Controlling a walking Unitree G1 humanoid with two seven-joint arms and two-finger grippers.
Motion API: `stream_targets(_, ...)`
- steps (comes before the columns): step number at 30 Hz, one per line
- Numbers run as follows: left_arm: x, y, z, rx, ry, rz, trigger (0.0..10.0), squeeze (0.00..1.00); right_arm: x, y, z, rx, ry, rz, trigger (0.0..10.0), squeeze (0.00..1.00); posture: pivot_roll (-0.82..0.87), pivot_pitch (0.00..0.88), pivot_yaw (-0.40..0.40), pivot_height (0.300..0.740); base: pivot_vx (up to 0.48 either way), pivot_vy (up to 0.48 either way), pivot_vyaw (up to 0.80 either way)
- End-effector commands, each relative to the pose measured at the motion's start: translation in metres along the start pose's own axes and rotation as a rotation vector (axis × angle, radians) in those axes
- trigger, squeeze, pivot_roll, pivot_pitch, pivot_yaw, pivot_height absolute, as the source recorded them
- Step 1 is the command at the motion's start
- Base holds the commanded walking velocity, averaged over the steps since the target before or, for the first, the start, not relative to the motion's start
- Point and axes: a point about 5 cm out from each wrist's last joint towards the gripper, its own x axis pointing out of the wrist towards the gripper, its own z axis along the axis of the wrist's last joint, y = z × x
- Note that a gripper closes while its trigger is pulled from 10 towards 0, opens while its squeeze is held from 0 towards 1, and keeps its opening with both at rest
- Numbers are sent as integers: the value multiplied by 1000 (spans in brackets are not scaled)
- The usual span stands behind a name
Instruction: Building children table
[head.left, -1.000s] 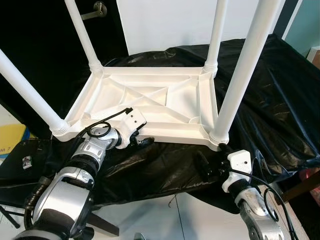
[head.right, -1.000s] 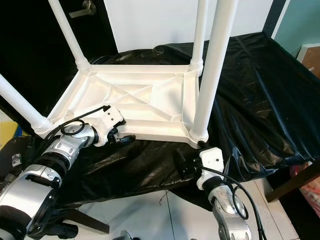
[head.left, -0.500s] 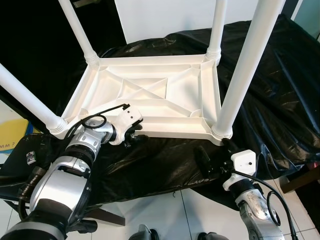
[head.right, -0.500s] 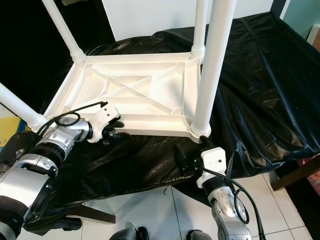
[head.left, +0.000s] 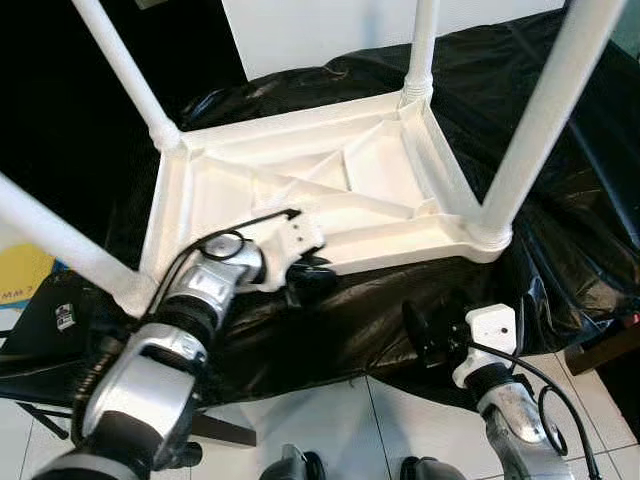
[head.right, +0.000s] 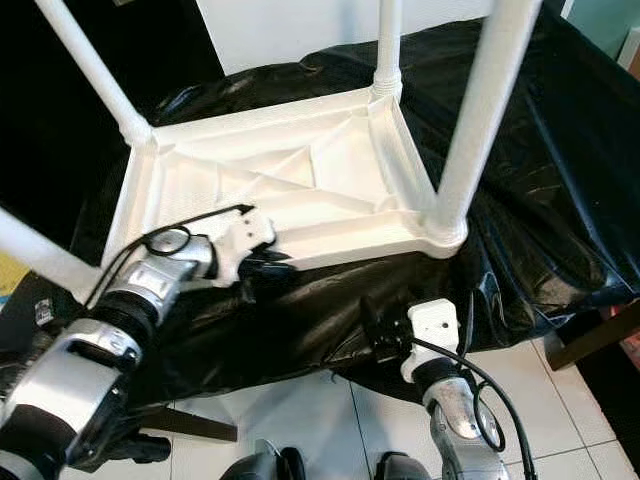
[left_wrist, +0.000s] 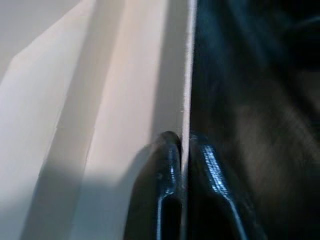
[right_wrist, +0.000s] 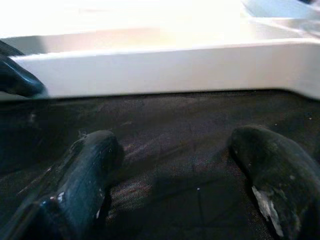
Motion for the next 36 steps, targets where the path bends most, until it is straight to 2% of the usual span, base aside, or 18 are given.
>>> stream_targets(1, 15, -17, -13, -88, -13, 21, 0, 0, -1, 4, -9, 26, 48, 0, 10000, 0, -69, 192, 132, 740, 0, 0, 0)
stream_targets(2, 32, -25, 3, -72, -67, 70, 6275, 0, 3, 6, -8, 29, 44, 5, 10000, 0, -66, 190, 127, 740, 0, 0, 0)
stream_targets(5, 37, -26, 8, -75, -83, 93, 6275, 0, 4, 8, -8, 31, 43, 7, 10000, 0, -66, 190, 127, 740, 0, 0, 0)
stream_targets(6, 41, -27, 13, -86, -97, 115, 10000, 0, 5, 9, -8, 30, 41, 12, 10000, 0, -63, 185, 123, 740, 0, 0, 0)
stream_targets(9, 44, -28, 15, -103, -105, 140, 10000, 0, 7, 10, -6, 32, 36, 13, 10000, 0, -60, 182, 120, 740, 0, 0, 0)
stream_targets(10, 44, -29, 13, -120, -99, 174, 10000, 1000, 9, 11, -5, 32, 28, 15, 10000, 0, -60, 180, 121, 740, 0, 0, 0)
stream_targets(16, 30, -25, 11, -146, -122, 294, 10000, 1000, 14, 12, 3, 36, -7, 5, 10000, 0, -50, 175, 105, 740, 0, 0, 0)
stream_targets(17, 24, -25, 15, -160, -151, 315, 10000, 0, 15, 14, 5, 42, -17, 7, 10000, 0, -46, 174, 101, 740, 0, 0, 0)
stream_targets(18, 24, -25, 15, -160, -151, 315, 10000, 0, 15, 14, 5, 42, -17, 7, 10000, 0, -46, 174, 101, 740, 0, 0, 0)
stream_targets(19, 14, -26, 25, -156, -230, 350, 10000, 0, 18, 15, 11, 43, -42, 12, 10000, 0, -38, 170, 91, 740, 0, 0, 0)
stream_targets(21, 14, -26, 25, -156, -230, 350, 10000, 0, 18, 15, 11, 43, -42, 12, 10000, 0, -38, 170, 91, 740, 0, 0, 0)
stream_targets(22, 4, -29, 36, -170, -318, 365, 10000, 0, 22, 18, 16, 48, -63, 25, 10000, 0, -29, 163, 79, 740, 0, 0, 0)
stream_targets(23, 4, -29, 36, -170, -318, 365, 10000, 0, 22, 18, 16, 48, -63, 25, 10000, 0, -29, 163, 79, 740, 0, 0, 0)
stream_targets(26, -12, -42, 49, -154, -416, 367, 10000, 0, 32, 20, 24, 56, -93, 42, 10000, 0, -13, 153, 59, 740, 0, 0, 0)
stream_targets(29, -17, -46, 52, -149, -434, 372, 10000, 0, 34, 21, 26, 58, -101, 45, 10000, 0, -13, 153, 59, 740, 0, 0, 0)
stream_targets(31, -37, -54, 56, -180, -492, 416, 10000, 0, 44, 19, 33, 55, -127, 48, 10000, 0, 6, 145, 34, 740, 0, 0, 0)
stream_targets(32, -51, -58, 57, -211, -519, 468, 10000, 0, 51, 17, 37, 51, -146, 44, 10000, 0, 12, 142, 28, 740, 0, 0, 0)
stream_targets(36, -62, -57, 57, -242, -514, 553, 10000, 0, 59, 14, 41, 52, -156, 39, 10000, 0, 38, 136, 4, 740, 0, 0, 0)
